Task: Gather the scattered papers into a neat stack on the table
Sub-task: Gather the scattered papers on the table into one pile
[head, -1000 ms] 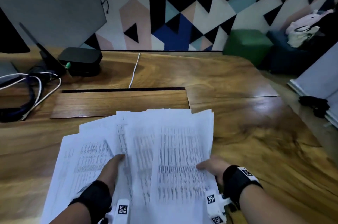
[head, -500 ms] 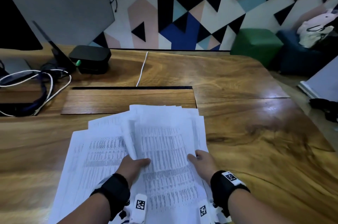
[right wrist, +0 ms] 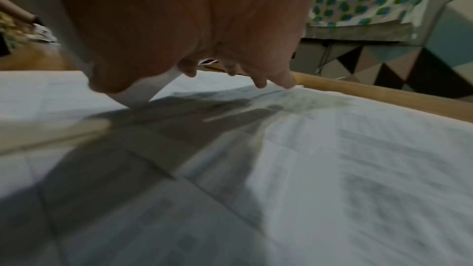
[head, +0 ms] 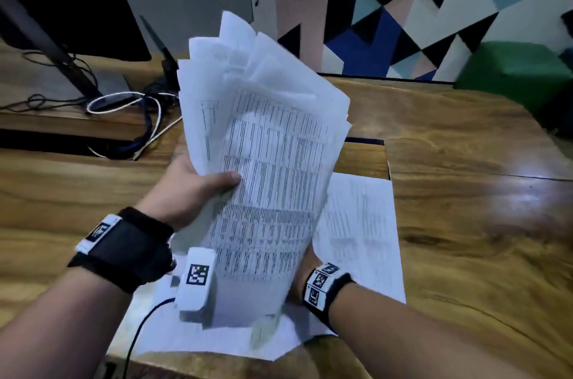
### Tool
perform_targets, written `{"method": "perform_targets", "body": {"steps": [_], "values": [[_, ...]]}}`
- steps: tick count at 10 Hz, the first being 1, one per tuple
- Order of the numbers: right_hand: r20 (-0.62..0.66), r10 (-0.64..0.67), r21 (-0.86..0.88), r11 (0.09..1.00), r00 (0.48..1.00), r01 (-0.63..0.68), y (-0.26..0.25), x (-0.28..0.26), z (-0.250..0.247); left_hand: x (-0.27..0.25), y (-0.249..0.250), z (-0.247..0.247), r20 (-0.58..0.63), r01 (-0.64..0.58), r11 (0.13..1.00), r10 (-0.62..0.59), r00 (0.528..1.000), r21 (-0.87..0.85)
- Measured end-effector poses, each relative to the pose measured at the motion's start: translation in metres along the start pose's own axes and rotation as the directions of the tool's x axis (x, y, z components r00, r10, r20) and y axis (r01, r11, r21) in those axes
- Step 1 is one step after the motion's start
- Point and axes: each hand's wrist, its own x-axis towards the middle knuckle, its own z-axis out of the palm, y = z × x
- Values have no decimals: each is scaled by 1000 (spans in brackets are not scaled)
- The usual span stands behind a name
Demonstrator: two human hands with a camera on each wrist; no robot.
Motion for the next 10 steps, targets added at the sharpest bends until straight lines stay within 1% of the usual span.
{"method": "perform_targets", "body": {"steps": [1,2,3,4,5,6,7,8,9,10], "values": [[138,-9,30,1000,990,5,22,31,32,2,0,-4,7,-10,1000,10,1000,-9],[77,225,-973,231,971,24,56,31,5,2,-2,-11,-9,-4,1000,4,1000,4],[-4,-3,-999,40,1000,-4,75,20,-29,3,-4,-11,-38,7,1000,-7,999,4],[-34,-128,-993,115,991,-20,92,-8,-66,5,-3,-7,-40,4,1000,-4,999,-1],[-90,-91,-978,197,992,-71,101,-45,-93,7,-3,-1,-33,4,1000,-4,999,-4],[-119,-128,-966,245,985,-85,106,-62,-108,7,-5,7,-31,-2,999,1,1000,-34],[-457,-258,-808,520,851,-276,97,-55,-111,6,-8,13,-28,1,999,-2,1000,-49],[-834,-39,-381,762,550,-523,90,-40,-124,4,-13,12,-32,21,998,-23,999,-51],[-884,108,-239,732,455,-638,78,-38,-131,3,-19,11,-37,52,998,-53,998,-44],[-876,156,-229,700,457,-677,73,-27,-137,2,-25,7,-44,81,996,-83,996,-44]]}}
